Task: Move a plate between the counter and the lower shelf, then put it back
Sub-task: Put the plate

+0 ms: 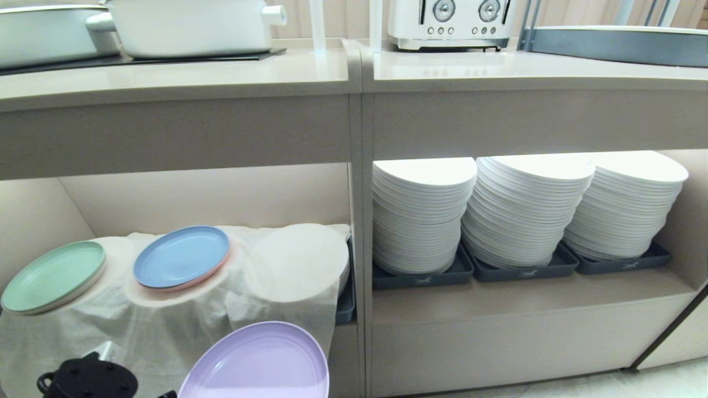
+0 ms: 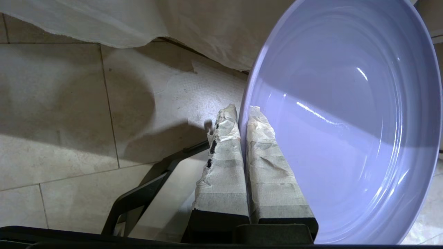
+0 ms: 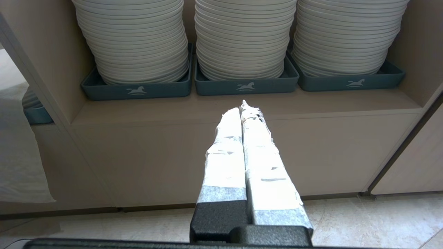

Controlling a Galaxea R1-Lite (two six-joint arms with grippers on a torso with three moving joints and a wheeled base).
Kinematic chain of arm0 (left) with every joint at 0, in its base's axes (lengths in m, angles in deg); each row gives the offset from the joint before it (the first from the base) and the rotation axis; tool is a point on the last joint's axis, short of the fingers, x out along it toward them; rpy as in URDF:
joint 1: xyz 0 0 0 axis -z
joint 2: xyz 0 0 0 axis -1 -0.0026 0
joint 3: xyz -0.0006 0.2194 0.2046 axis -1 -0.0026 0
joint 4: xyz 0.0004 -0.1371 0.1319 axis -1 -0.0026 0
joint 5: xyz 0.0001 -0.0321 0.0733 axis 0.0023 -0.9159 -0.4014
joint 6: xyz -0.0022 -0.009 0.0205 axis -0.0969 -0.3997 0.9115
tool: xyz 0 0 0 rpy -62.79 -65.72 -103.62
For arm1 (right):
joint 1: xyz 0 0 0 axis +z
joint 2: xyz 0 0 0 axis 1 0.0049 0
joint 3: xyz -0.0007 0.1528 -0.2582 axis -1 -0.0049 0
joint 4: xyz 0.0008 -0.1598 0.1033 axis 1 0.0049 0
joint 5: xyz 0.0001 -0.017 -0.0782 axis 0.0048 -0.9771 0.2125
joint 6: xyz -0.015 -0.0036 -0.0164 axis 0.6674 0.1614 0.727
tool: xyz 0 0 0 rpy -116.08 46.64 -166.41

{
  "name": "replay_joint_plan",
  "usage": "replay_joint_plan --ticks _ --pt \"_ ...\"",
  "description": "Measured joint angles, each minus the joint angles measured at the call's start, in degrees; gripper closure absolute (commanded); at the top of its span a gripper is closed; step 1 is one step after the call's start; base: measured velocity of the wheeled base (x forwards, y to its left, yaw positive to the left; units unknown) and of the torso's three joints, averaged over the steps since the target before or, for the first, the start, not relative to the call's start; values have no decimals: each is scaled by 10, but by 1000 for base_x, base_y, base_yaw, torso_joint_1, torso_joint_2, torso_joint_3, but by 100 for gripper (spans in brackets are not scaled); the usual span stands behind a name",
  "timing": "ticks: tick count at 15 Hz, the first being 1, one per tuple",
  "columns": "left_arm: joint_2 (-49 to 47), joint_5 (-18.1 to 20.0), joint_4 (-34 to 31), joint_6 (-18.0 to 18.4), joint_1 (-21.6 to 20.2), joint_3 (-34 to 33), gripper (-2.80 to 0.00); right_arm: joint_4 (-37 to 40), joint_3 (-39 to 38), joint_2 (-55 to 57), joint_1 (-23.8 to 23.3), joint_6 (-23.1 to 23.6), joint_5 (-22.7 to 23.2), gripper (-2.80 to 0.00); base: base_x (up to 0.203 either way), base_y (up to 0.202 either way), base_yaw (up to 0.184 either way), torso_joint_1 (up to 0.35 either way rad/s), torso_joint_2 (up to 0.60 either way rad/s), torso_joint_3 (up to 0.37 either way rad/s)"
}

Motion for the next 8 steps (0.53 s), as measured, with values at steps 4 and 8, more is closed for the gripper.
replay_joint_plan --ticks 4,8 --pt "0 0 0 0 1 0 0 0 0 0 0 0 0 0 0 0 0 0 0 0" --pt "0 1 -1 -1 10 0 0 0 0 0 0 0 0 0 0 0 0 0 0 0"
